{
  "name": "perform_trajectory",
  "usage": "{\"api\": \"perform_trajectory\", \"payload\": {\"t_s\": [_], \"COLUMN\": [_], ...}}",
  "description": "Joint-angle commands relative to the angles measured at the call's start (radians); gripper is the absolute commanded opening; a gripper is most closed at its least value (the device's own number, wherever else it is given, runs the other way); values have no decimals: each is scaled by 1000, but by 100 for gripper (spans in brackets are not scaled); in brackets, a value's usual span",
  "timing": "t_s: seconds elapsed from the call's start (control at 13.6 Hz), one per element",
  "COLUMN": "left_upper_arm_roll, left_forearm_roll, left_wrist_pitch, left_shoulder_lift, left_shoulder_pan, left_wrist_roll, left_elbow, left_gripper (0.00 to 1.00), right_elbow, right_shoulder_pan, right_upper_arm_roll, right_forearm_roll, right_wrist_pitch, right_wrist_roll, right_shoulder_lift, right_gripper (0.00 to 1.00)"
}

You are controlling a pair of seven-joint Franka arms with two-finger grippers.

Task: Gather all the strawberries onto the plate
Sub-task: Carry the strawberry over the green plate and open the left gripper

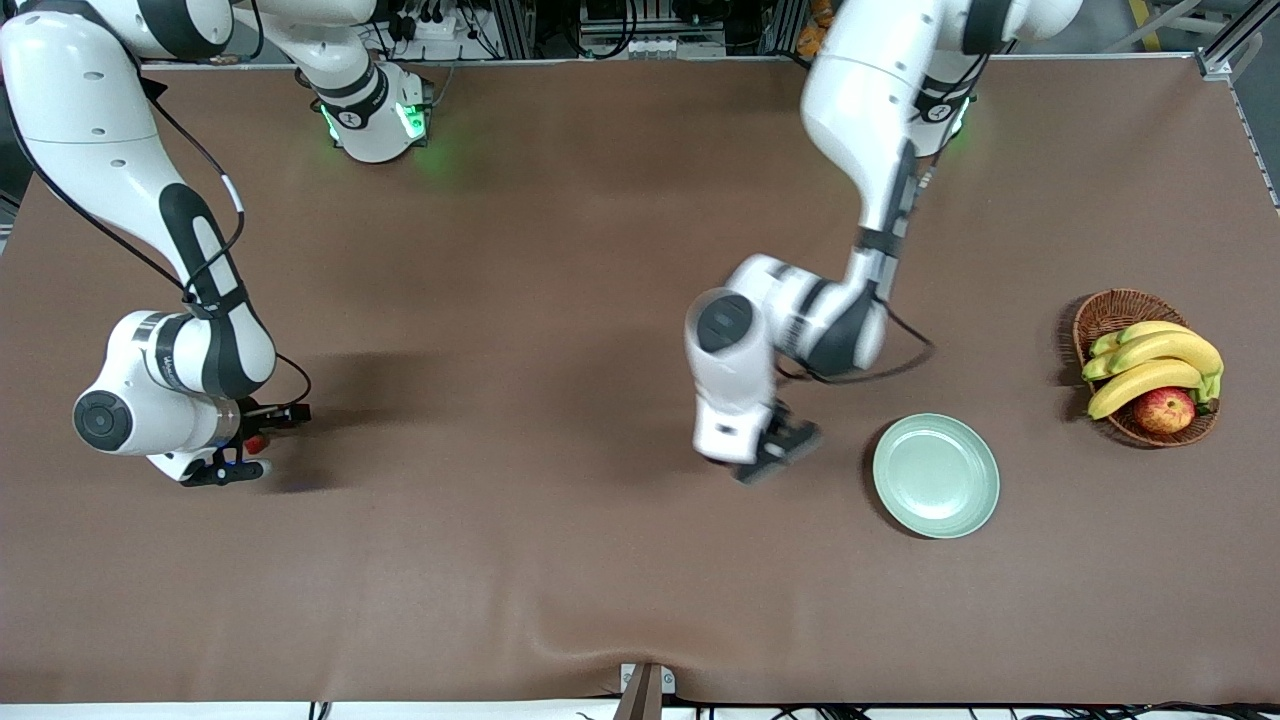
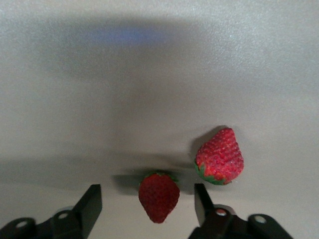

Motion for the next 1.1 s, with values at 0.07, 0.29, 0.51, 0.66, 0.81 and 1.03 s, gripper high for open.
{"api": "perform_trajectory", "payload": {"t_s": [0.07,0.29,0.51,0.66,0.81,1.03], "left_upper_arm_roll": [-9,-11,-14,-14,-14,-14], "left_forearm_roll": [24,20,13,13,13,18], "left_wrist_pitch": [-14,-62,-79,-79,-79,-80], "left_shoulder_lift": [-15,-26,-18,-17,-14,-18], "left_shoulder_pan": [152,232,289,302,307,295], "left_wrist_roll": [-30,-42,-42,-44,-41,-42], "left_elbow": [-11,-23,-49,-72,-81,-91], "left_gripper": [0,0,0,0,58,100], "right_elbow": [0,0,1,4,20,41], "right_shoulder_pan": [-15,-17,-17,-17,-6,69], "right_upper_arm_roll": [15,15,15,17,18,18], "right_forearm_roll": [-13,-17,-19,-19,-5,57], "right_wrist_pitch": [14,14,14,12,2,-43], "right_wrist_roll": [-6,-7,-7,-6,8,77], "right_shoulder_lift": [1,1,1,-5,-18,-80], "right_gripper": [55,39,22,21,20,19]}}
